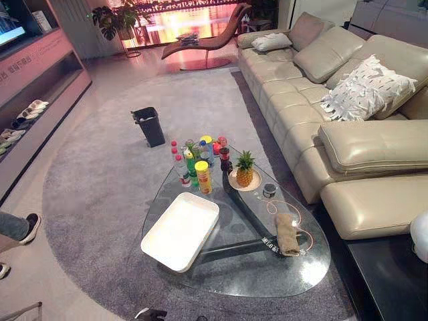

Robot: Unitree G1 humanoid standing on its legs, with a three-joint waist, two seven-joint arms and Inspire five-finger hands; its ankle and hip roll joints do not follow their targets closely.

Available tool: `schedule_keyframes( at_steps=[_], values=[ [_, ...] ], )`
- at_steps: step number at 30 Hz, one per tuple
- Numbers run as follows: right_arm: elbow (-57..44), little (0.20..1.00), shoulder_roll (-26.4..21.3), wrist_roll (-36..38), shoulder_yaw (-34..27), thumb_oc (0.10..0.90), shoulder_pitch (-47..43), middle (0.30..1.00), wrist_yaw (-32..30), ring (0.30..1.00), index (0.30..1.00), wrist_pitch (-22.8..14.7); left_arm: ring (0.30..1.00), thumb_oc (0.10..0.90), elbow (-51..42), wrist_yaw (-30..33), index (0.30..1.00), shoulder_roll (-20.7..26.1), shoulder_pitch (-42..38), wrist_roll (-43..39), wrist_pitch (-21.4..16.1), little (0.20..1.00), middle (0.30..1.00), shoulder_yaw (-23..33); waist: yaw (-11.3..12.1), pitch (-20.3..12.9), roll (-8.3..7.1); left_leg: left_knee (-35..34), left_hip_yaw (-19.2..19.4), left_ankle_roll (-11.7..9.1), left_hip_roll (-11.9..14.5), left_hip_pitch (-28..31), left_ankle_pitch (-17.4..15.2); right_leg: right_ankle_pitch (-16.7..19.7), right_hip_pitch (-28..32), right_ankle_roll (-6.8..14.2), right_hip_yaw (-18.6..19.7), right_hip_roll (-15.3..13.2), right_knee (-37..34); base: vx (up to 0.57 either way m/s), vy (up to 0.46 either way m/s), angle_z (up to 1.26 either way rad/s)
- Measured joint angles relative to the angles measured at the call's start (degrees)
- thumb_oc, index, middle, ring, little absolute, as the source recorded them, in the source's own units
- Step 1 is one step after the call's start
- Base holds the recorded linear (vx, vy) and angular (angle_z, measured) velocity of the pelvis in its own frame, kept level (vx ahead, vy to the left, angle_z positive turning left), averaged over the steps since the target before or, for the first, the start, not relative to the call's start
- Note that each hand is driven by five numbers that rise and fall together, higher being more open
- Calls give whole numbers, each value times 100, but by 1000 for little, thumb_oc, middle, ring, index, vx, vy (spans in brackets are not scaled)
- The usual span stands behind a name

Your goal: Wipe the table with a cloth and put it in the basket.

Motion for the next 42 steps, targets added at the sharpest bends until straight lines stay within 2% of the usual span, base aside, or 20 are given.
schedule_keyframes(
  at_steps=[27, 34, 38, 42],
  values=[
    [4, 900, 3, 0, -2, 800, 3, 900, 0, 900, 900, 0, 900, 800, -7, 2, 900, -1, 8, -15, 33, 900, 900, 9, -1, -3, 10, 0, -1, 0, -1, 5, 0, 0, 6, 0, 0, 0, 0, -3, -2, -1],
    [2, 900, -16, -1, -2, 800, 6, 900, 0, 900, 900, 12, 900, 800, -9, 71, 900, -6, 31, -160, 62, 900, 900, 13, 0, 7, 55, -5, -4, -1, 2, -109, 0, -3, -112, 4, 2, 0, 0, 0, 0, 0],
    [-2, 900, -59, -1, -4, 800, -54, 900, 0, 900, 900, 19, 900, 800, -40, 103, 900, -13, 70, -630, 70, 900, 900, 131, 3, 196, 174, 14, -15, -19, 1, -403, 53, 65, -401, -8, 4, 6, 0, -53, 25, 0],
    [4, 900, -134, -1, -5, 800, -238, 900, -2, 900, 900, 96, 900, 800, -138, 165, 900, -24, -79, -1086, 70, 900, 900, 281, 2, 584, 296, 18, -51, -8, -29, -807, 209, 180, -758, -10, -8, 46, 25, -128, 32, 4]
  ],
)
